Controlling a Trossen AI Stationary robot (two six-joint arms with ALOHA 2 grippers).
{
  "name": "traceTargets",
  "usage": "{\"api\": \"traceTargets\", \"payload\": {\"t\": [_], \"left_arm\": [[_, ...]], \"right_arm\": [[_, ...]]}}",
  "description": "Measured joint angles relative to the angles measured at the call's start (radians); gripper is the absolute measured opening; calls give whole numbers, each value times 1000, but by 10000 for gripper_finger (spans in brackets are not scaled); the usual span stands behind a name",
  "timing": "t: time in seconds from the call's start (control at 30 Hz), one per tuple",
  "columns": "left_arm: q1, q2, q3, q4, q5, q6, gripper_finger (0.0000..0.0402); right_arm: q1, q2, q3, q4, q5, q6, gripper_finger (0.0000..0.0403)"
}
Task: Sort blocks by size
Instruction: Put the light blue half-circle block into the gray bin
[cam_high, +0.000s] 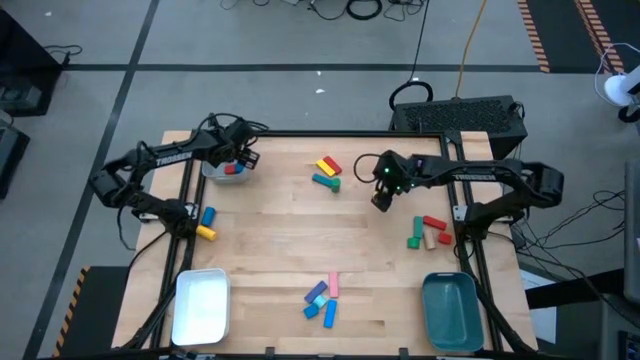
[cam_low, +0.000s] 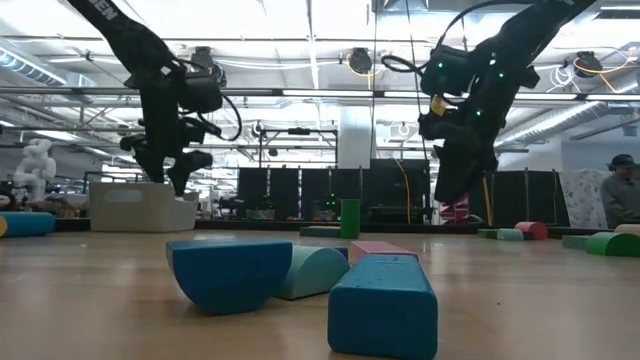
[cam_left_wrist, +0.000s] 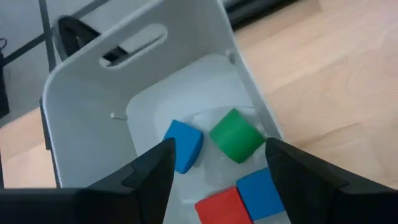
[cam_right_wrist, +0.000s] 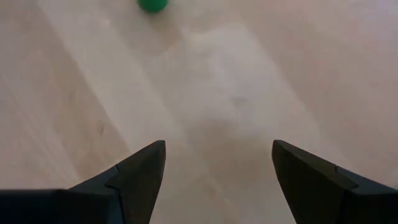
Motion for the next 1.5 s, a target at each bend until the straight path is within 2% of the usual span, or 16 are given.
{"api": "traceTargets", "payload": {"t": [0.17, 0.23, 0.37, 0.5, 0.8, 1.23, 1.37, 1.5], "left_arm": [[-28, -51, 0, 101, 9, 29, 251], [-45, -74, 0, 145, 39, 32, 251], [-96, -93, 1, 239, 109, 36, 252], [-156, -94, 2, 324, 160, 78, 252], [-266, -94, 2, 409, 162, 88, 252], [-331, -94, 2, 404, 162, 111, 252], [-337, -93, 2, 403, 162, 111, 252], [-348, -93, 2, 403, 162, 112, 252]], "right_arm": [[-32, -38, 1, -130, 207, 3, 279], [-52, -43, 1, -208, 241, 4, 279], [-82, -43, 0, -330, 238, -3, 279], [-97, -43, 0, -382, 238, -109, 279], [-163, 19, 0, -351, 234, -409, 279], [-226, 218, 6, -323, 207, -517, 276], [-227, 220, 5, -321, 167, -518, 247], [-228, 191, 1, -312, 121, -506, 190]]}}
